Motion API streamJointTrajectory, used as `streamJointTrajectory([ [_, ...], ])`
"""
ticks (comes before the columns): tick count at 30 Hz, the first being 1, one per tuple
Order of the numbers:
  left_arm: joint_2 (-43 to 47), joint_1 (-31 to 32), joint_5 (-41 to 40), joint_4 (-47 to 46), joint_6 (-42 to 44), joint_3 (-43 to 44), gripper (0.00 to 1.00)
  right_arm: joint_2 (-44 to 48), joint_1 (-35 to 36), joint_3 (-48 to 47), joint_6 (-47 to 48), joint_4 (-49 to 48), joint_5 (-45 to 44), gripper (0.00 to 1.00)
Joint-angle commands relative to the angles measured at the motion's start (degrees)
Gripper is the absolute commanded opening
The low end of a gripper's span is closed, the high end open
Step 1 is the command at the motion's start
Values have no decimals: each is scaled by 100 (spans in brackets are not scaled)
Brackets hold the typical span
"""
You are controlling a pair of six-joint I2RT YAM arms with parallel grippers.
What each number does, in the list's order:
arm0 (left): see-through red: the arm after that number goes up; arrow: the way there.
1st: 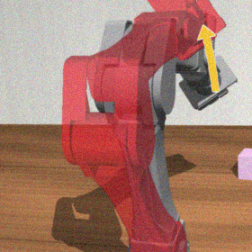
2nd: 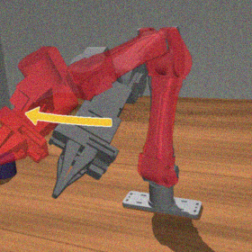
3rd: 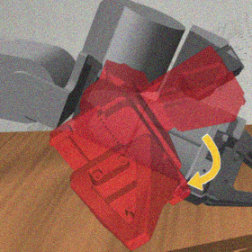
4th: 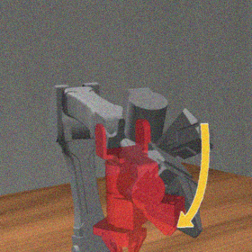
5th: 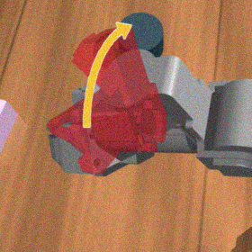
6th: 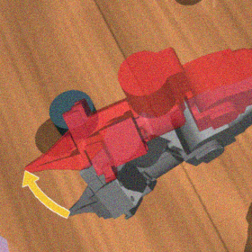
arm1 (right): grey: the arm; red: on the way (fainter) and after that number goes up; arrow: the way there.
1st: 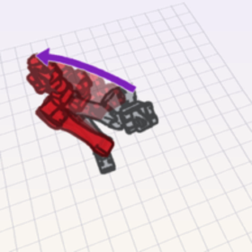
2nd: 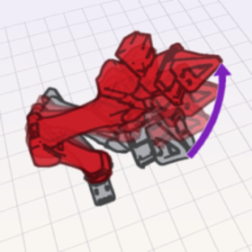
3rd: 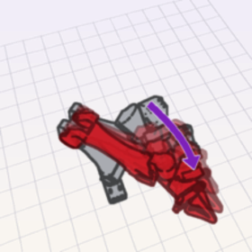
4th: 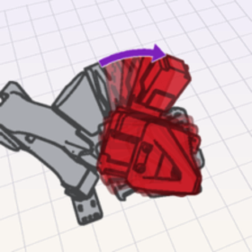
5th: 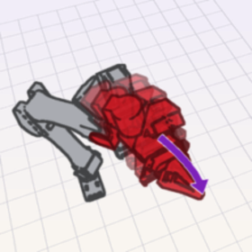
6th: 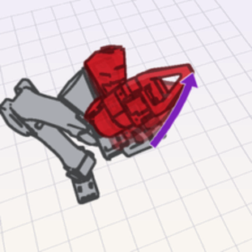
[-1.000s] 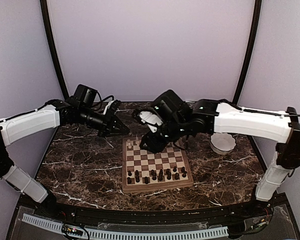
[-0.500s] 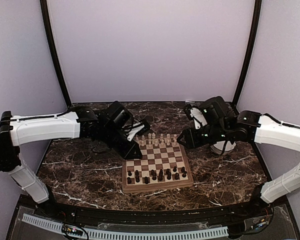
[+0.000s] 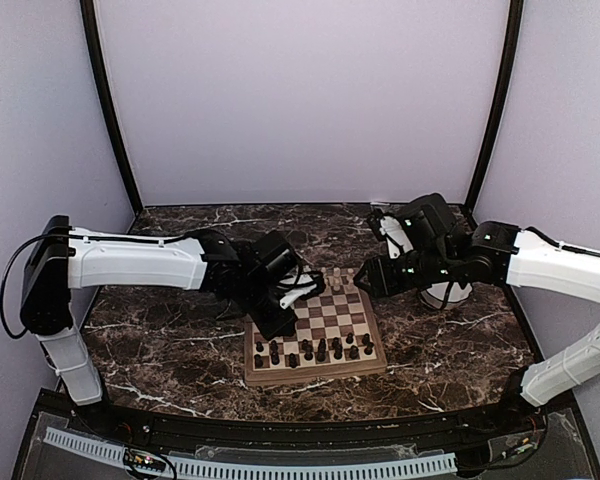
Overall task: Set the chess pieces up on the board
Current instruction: Place the pawn at f7.
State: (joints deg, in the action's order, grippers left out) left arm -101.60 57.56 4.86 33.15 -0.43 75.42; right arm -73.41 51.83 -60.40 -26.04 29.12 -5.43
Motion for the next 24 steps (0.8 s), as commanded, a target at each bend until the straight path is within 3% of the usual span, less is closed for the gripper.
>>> streamJointTrajectory([
  [1,-105,89,-66,144,365,203,9,1,-7,-132,-33,-74,-88,53],
  [24,-666,352,-732,556,408,430,9,14,-7,-67,-66,-78,-55,53],
])
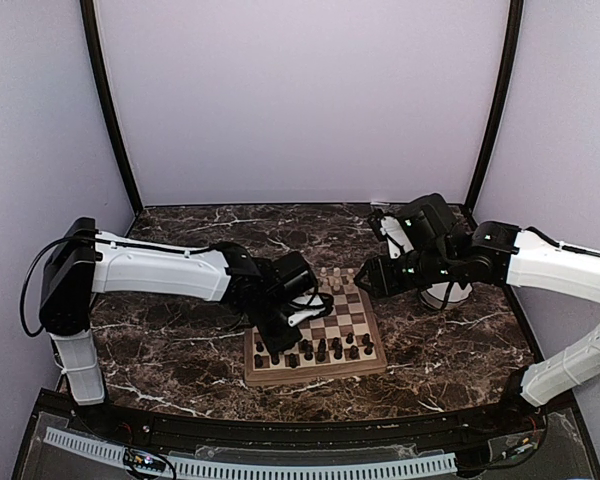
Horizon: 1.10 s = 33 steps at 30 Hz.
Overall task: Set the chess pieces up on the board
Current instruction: Place the pawn at f7, then reset both arms
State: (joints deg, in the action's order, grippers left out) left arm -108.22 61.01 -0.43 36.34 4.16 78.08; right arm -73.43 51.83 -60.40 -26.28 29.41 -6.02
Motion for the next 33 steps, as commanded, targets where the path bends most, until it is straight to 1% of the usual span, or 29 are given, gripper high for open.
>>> streamJointTrajectory([
  [1,-9,7,-210,245,-54,163,10,17,-7,-60,-42,-109,9,53],
  [8,-67,7,-36,287,-78,190,19,14,-8,-51,-63,-120,18,53],
  [16,-109,7,190,316,-76,194,22,13,-7,-29,-113,-129,52,53],
  [21,-60,7,122,297,-140,285,25,63,-7,-8,-135,-122,59,54],
  [23,24,7,111,301,-169,356,27,89,-7,-31,-127,-91,31,54],
  [24,90,7,-59,314,-181,387,30,112,-7,-72,-83,-61,17,54],
  [27,246,-1,-203,416,-224,540,35,163,-13,-329,132,111,-213,55],
  [30,597,-42,-366,481,-335,517,37,306,-60,-554,326,287,-638,55],
  [32,917,-95,-470,502,-382,456,38,425,-131,-592,318,281,-965,59],
  [33,1141,-119,-525,499,-471,425,38,478,-195,-602,267,260,-1109,64],
])
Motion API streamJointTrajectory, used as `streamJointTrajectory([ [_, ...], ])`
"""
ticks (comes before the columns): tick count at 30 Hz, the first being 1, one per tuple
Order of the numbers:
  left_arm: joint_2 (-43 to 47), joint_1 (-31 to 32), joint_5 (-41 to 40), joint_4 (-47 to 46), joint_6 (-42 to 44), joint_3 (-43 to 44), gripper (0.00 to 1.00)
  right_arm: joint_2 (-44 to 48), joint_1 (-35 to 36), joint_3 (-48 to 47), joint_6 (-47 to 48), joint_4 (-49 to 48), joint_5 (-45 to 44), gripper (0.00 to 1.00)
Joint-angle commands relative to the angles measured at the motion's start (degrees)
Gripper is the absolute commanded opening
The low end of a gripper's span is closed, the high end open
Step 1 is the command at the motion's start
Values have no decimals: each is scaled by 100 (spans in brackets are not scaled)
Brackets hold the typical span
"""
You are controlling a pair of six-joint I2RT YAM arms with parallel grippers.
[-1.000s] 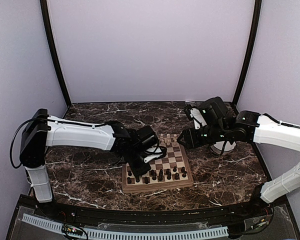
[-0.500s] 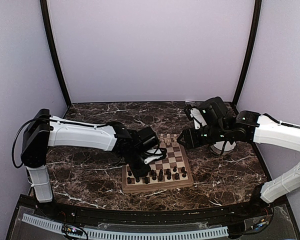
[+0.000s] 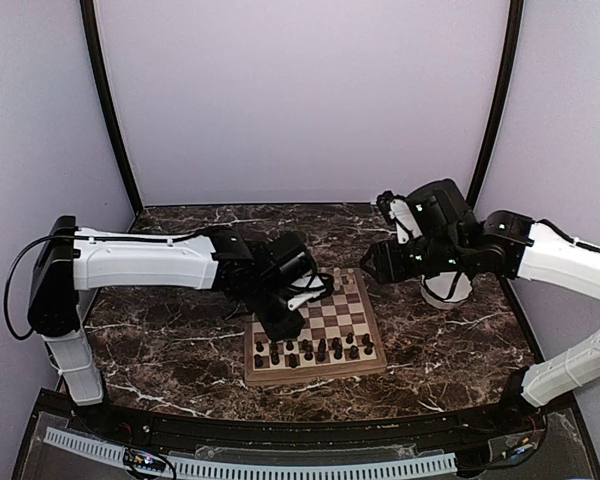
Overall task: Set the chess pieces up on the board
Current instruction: Reset both arms
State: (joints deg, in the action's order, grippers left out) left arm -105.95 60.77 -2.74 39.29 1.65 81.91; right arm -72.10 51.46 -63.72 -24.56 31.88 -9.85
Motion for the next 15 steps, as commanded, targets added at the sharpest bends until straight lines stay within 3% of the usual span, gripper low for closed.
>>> streamJointTrajectory([
  [1,1035,-161,-313,189,-285,20,39,386,-241,-272,47,12,-842,72],
  [3,1397,-338,-381,63,-513,-44,40,423,-391,-301,3,-39,-1103,95],
  [4,1644,-516,-408,-8,-705,-75,41,422,-421,-311,-11,-152,-1321,98],
  [10,2365,-1560,-177,-556,-2118,-505,46,-36,-433,-967,-107,233,-2893,99],
  [15,2533,-1637,-638,-941,-2354,-746,51,-291,-468,-946,28,135,-2775,98],
])
